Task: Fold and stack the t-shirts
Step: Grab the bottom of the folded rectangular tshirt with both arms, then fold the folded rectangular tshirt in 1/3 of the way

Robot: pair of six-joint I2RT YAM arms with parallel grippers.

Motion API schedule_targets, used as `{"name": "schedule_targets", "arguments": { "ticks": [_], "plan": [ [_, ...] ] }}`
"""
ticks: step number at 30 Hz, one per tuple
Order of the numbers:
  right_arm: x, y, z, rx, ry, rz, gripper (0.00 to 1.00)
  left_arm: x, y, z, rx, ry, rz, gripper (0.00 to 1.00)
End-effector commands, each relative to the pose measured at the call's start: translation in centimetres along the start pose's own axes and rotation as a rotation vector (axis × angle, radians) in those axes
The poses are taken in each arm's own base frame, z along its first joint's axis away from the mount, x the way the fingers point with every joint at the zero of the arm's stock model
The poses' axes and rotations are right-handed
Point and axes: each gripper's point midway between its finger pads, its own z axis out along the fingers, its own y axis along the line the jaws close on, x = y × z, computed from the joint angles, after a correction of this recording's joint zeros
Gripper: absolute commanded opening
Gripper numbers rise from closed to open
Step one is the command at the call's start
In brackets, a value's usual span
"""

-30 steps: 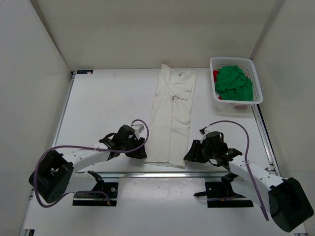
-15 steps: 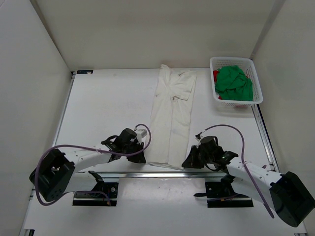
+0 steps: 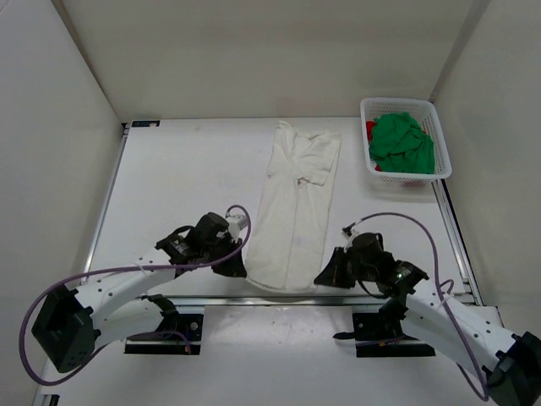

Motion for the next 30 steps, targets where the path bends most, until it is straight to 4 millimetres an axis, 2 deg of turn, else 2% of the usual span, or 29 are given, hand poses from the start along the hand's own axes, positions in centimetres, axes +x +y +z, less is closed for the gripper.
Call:
{"name": "schedule_targets", "arguments": {
  "ticks": [1,2,5,6,7,8,9,10,11,12,13,14,15,16,18,19,20,21,22,23,25,26,27,28,29,30],
  "plan": [
    [-6.0,1.7,-1.6,-0.022,-0.14,-0.083,0.0,-5.2,-1.4,-1.2,-0.016,-0.095,0.016,0.0],
    [-7.0,1.0,-1.4,0.005,-0.143,-0.073,0.0,-7.1,-1.8,-1.6,-0.026,-0.136,0.037,0.0],
    [-13.3,-0.6,-2.4,0.028,-0.282,-0.087,0.0,-13.1,0.2,-0.9,-0.111,-0.247,-0.001,0.0],
    [-14.1,-1.3,-2.1,0.048,-0.28,-0.073,0.0,-15.0,0.1,-1.2,-0.115,-0.283,0.001,0.0],
    [-16.4,-0.8,-2.8,0.057,-0.337,-0.098,0.0,-16.2,1.6,-0.4,-0.162,-0.29,-0.034,0.0],
    [-18.4,-1.0,-3.1,0.094,-0.375,-0.114,0.0,-18.1,2.0,-0.2,-0.166,-0.305,-0.051,0.0],
    [-19.2,-1.4,-2.8,0.117,-0.369,-0.1,0.0,-20.1,1.7,-0.6,-0.16,-0.341,-0.051,0.0],
    [-21.1,-0.9,-3.2,0.122,-0.404,-0.126,0.0,-20.9,2.8,0.4,-0.198,-0.337,-0.067,0.0],
    [-22.2,-1.2,-2.8,0.14,-0.398,-0.115,0.0,-23.0,3.1,0.7,-0.219,-0.363,-0.072,0.0],
    [-22.9,-1.6,-2.1,0.138,-0.383,-0.101,0.0,-25.0,2.7,0.1,-0.214,-0.397,-0.067,0.0],
    [-24.3,-2.1,-1.8,0.148,-0.393,-0.083,0.0,-26.7,2.8,0.7,-0.214,-0.406,-0.072,0.0],
    [-25.6,-2.1,-2.0,0.154,-0.416,-0.079,0.0,-27.0,3.5,2.0,-0.231,-0.387,-0.08,0.0],
    [-26.0,-2.9,-1.3,0.169,-0.402,-0.063,0.0,-28.3,4.0,2.5,-0.242,-0.396,-0.094,0.0],
    [-27.3,-3.1,-1.1,0.164,-0.415,-0.06,0.0,-29.5,4.3,2.6,-0.243,-0.408,-0.104,0.0],
    [-29.2,-3.8,-0.9,0.178,-0.427,-0.044,0.0,-30.2,5.1,4.3,-0.227,-0.384,-0.119,0.0],
    [-29.8,-3.9,-0.6,0.156,-0.426,-0.045,0.0,-31.2,5.3,4.2,-0.218,-0.402,-0.135,0.0],
    [-30.9,-3.9,-0.7,0.145,-0.455,-0.06,0.0,-31.5,5.9,5.1,-0.223,-0.399,-0.14,0.0],
    [-31.8,-4.4,-0.3,0.15,-0.462,-0.049,0.0,-31.9,6.7,5.5,-0.232,-0.394,-0.151,0.0],
    [-32.0,-5.3,0.1,0.155,-0.449,-0.027,0.0,-32.7,6.5,5.5,-0.232,-0.407,-0.149,0.0],
    [-32.9,-5.1,0.1,0.149,-0.451,-0.036,0.0,-32.6,7.5,6.3,-0.246,-0.391,-0.162,0.0],
    [-33.4,-6.6,1.2,0.152,-0.419,-0.009,0.0,-33.2,7.8,7.1,-0.236,-0.382,-0.172,0.02],
    [-34.0,-6.9,1.5,0.165,-0.422,-0.008,0.0,-32.8,8.3,7.8,-0.231,-0.359,-0.179,0.04],
    [-34.9,-6.9,1.0,0.175,-0.439,-0.022,0.0,-33.0,8.4,8.3,-0.227,-0.355,-0.184,0.05],
    [-35.0,-7.3,1.4,0.186,-0.434,-0.01,0.0,-33.3,8.5,8.3,-0.221,-0.363,-0.183,0.05],
    [-35.0,-8.0,1.5,0.195,-0.43,0.002,0.0,-33.5,8.3,8.5,-0.199,-0.374,-0.19,0.1],
    [-35.7,-7.5,1.2,0.166,-0.445,0.003,0.0,-33.8,8.3,8.5,-0.181,-0.386,-0.191,0.18]
  ]
}}
